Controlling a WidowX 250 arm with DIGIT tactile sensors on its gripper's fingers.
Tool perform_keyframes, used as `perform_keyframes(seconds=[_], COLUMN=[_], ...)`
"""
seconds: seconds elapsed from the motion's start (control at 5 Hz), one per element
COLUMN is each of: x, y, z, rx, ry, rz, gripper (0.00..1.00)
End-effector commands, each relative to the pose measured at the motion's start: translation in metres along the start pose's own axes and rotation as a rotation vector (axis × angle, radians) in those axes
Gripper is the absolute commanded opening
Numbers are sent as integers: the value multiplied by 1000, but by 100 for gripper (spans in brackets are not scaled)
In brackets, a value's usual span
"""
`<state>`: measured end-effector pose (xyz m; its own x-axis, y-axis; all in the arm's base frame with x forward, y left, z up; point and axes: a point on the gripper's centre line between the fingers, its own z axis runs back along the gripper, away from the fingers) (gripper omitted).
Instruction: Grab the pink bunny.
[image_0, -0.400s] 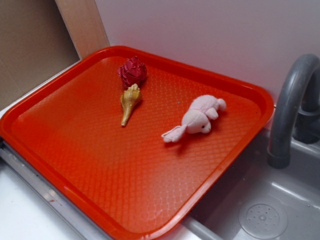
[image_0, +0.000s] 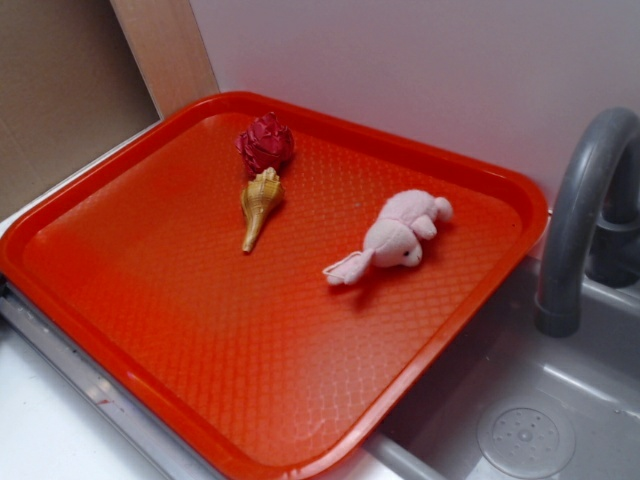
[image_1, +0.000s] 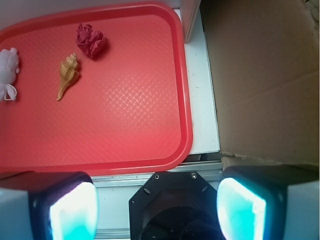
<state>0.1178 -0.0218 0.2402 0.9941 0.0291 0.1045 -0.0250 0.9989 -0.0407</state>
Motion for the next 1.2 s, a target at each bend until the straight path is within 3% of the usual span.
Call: perform_keyframes(seconds=[0.0,0.4,0.6,0.8,1.0], x=[33,69,78,91,105], y=[-67,-136,-183,-221,-250], z=[-16,-37,-64,-88,-117], rx=[9,-133,-174,-156,-89], ry=[-33,-50,-14,-7,21], rz=[-24,-11,-81,-120,-145], gripper=[100,100,100,100,100])
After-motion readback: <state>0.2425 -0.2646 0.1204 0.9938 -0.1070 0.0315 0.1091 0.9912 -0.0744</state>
